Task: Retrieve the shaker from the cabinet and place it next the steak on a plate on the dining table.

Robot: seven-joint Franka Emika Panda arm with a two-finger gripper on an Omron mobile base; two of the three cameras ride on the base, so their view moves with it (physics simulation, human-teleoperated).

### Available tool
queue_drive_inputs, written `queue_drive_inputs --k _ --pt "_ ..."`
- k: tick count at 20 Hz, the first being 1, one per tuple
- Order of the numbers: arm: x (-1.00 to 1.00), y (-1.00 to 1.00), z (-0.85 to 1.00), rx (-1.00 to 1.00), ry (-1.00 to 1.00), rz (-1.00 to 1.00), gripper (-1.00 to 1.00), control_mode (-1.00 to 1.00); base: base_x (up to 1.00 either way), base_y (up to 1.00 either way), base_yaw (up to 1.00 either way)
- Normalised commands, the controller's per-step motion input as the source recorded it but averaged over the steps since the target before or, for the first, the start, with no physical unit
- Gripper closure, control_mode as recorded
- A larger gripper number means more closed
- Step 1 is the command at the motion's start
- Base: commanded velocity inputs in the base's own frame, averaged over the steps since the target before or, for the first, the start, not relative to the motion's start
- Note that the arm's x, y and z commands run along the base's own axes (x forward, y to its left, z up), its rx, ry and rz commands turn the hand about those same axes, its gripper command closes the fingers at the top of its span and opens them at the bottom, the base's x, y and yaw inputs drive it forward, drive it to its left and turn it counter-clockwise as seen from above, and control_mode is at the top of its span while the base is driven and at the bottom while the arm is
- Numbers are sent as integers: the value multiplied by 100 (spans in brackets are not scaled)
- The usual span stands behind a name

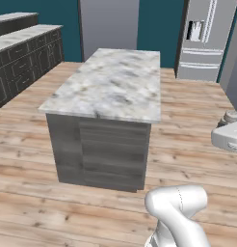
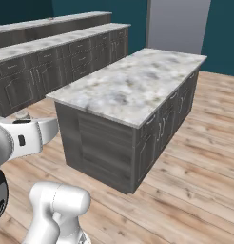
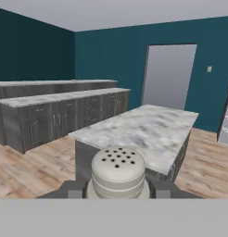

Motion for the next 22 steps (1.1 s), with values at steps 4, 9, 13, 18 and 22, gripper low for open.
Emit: queue_drive_inputs --k 4,9,13,18,22 --pt "0 0 0 0 0 0 100 100 98 100 0" --pt "0 0 0 0 0 0 100 100 100 100 -12" --pt "0 0 0 0 0 0 100 100 100 100 -22" --pt "0 0 0 0 0 0 100 100 97 100 -12" --pt "0 0 0 0 0 0 100 100 52 100 -6"
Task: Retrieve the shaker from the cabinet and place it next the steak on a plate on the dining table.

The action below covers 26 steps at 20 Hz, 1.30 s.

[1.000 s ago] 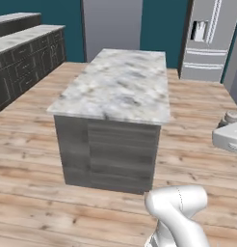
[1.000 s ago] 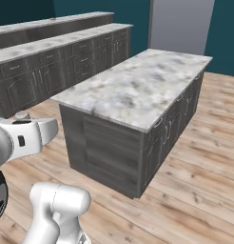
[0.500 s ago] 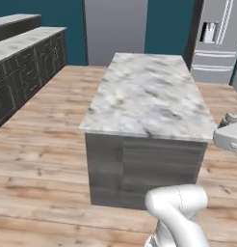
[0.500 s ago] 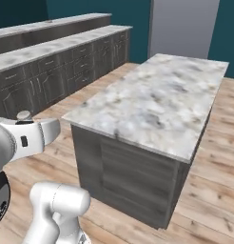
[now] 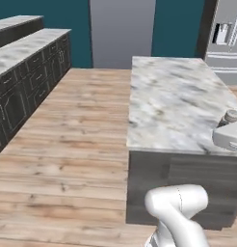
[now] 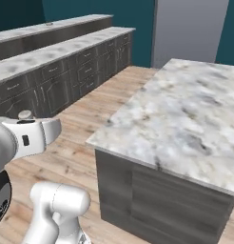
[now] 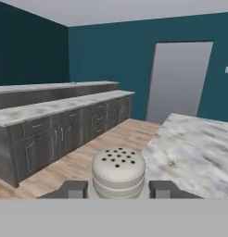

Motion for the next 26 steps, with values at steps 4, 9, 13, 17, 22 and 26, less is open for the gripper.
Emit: queue_drive_inputs --k 4,9,13,17,22,26 --pt "0 0 0 0 0 0 100 100 14 100 -1" --pt "0 0 0 0 0 0 100 100 -27 100 0" --pt "0 0 0 0 0 0 100 100 -52 100 0" --pt "0 0 0 0 0 0 100 100 -59 100 0" --pt "0 0 0 0 0 0 100 100 -52 100 0" --pt "0 0 0 0 0 0 100 100 -30 100 0"
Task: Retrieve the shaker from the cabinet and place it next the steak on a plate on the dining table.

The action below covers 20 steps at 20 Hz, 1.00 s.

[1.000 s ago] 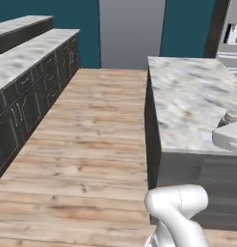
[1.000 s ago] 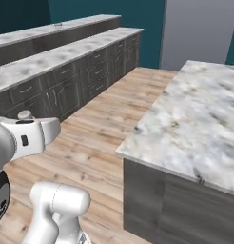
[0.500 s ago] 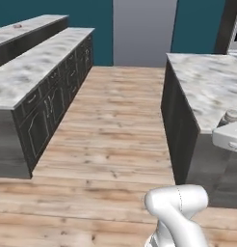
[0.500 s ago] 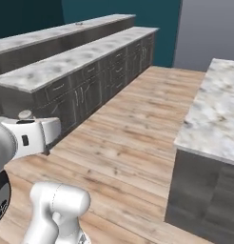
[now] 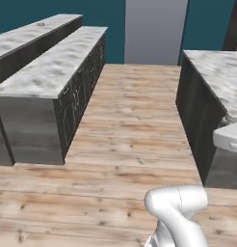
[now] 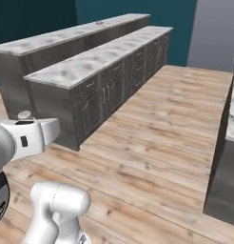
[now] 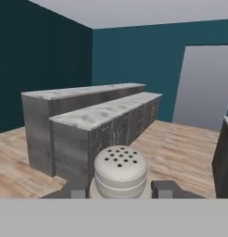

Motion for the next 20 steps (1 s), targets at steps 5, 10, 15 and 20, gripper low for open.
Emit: queue_drive_inputs --k 5,10,15,20 --pt "0 0 0 0 0 0 100 100 -5 100 0" --pt "0 0 0 0 0 0 100 100 10 100 0" --pt "0 0 0 0 0 0 100 100 21 100 0" --pt "0 0 0 0 0 0 100 100 26 100 0"
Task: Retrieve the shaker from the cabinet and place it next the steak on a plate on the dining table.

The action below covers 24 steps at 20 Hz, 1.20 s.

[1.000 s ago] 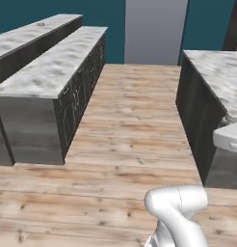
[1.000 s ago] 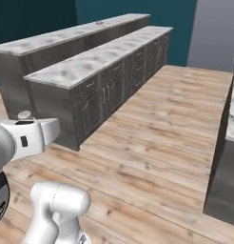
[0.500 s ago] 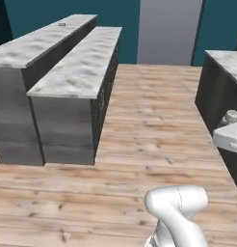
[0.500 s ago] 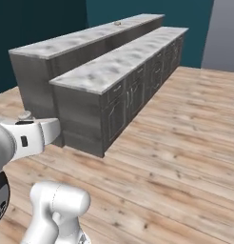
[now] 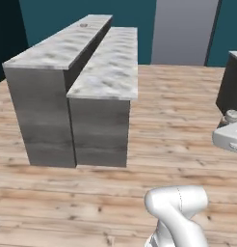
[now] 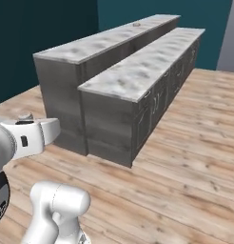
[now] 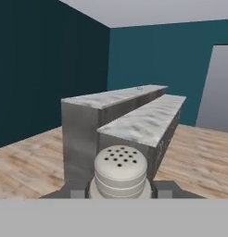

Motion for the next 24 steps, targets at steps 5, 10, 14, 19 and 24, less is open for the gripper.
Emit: queue_drive_inputs --k 5,10,14,19,24 --pt "0 0 0 0 0 0 100 100 27 100 0" --pt "0 0 0 0 0 0 100 100 33 100 0" --pt "0 0 0 0 0 0 100 100 39 100 0" --pt "0 0 0 0 0 0 100 100 45 100 0" --pt "0 0 0 0 0 0 100 100 63 100 -15"
